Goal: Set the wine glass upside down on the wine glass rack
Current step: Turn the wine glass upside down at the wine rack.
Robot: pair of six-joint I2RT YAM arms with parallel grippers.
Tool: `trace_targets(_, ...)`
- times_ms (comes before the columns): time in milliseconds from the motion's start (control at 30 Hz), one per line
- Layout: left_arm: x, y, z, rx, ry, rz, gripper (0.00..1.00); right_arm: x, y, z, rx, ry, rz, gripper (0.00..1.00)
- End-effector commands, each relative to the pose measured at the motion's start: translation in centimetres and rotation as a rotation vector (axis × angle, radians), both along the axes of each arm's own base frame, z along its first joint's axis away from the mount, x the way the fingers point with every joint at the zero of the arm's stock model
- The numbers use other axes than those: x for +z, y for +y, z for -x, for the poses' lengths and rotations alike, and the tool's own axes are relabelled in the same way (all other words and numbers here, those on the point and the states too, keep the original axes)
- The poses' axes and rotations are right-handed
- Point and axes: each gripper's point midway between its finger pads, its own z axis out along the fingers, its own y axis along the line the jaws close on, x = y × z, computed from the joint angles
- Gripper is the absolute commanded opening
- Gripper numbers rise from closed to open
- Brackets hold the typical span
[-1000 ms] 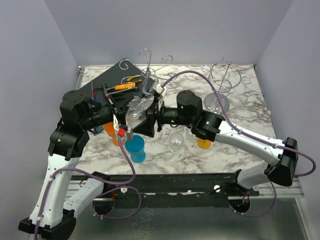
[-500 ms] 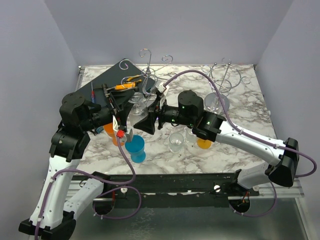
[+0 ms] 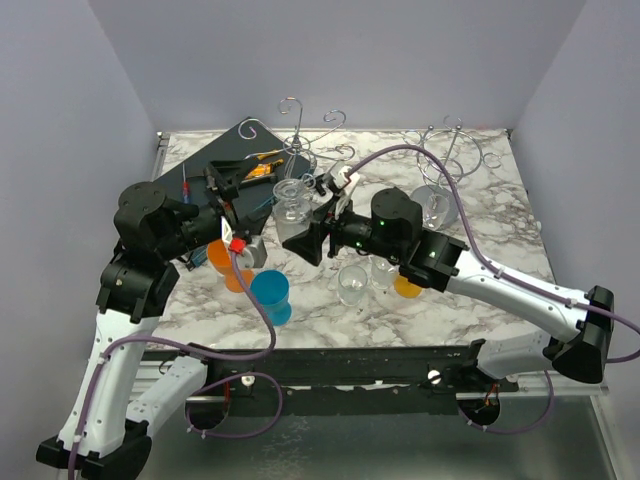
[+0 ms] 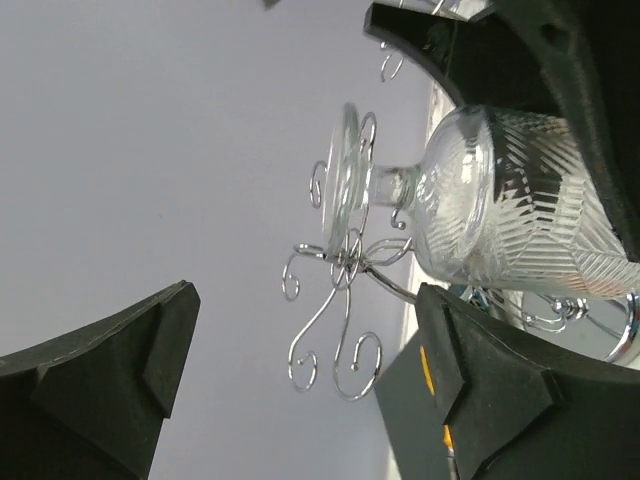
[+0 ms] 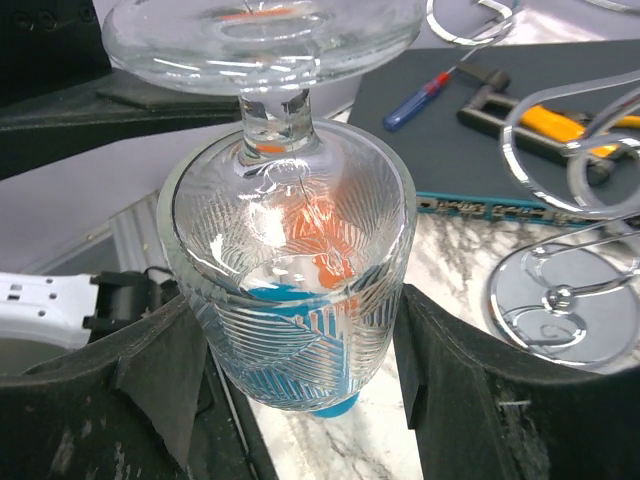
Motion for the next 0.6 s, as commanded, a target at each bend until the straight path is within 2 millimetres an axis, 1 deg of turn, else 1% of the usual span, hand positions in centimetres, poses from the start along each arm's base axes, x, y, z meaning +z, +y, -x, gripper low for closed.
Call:
trace_targets(0, 0.8, 1.6, -2.3, 0.185, 0.248, 0.173, 0.99, 4.3, -2.1, -1.4, -0.113, -0.106, -0.083, 0.01)
trace_targets(33, 1.0, 2.0, -2.8, 0.227, 0.292, 0.215, 0.99, 4.3, -2.2, -1.4, -0.115, -0.108, -0.079, 0.0)
trace_targets(100, 1.5, 3.0, -4.0, 0.33, 0.386, 0.319, 0.99, 4.2, -2.9, -2.1, -0.159, -0.113, -0.072, 0.01)
trace_targets(200, 2.1, 4.9, -5.9, 0.505, 0.527, 0.519, 0.99, 3.9, -3.5, -2.9, -0.188, -0.112, -0.065, 0.0)
trace_targets(233, 1.9, 5.4, -6.4, 0.555, 0.581, 0.575, 0.99, 3.8, -3.6, -3.1, -0.194, -0.114, -0.064, 0.0)
trace_targets(267, 2.0, 5.6, -6.4, 0.578, 0.609, 0.597, 0.99, 3.6, -3.7, -3.4, -0.201, -0.115, -0.059, 0.01)
trace_targets(367, 0.6, 5.7, -6.8, 0.645, 0.743, 0.619, 0.99, 3.2, -3.9, -4.5, -0.222, -0.121, -0.055, 0.01)
trace_targets(433, -0.2, 5.5, -7.1, 0.682, 0.824, 0.611, 0.99, 3.3, -4.2, -5.2, -0.235, -0.127, -0.062, 0.01)
trace_targets(500, -1.9, 5.1, -7.1, 0.708, 0.917, 0.571, 0.99, 3.1, -4.6, -5.7, -0.241, -0.128, -0.066, 0.01)
trace_targets(567, -3.0, 4.7, -7.0, 0.716, 0.986, 0.553, 0.99, 3.0, -5.0, -6.1, -0.247, -0.125, -0.07, 0.01)
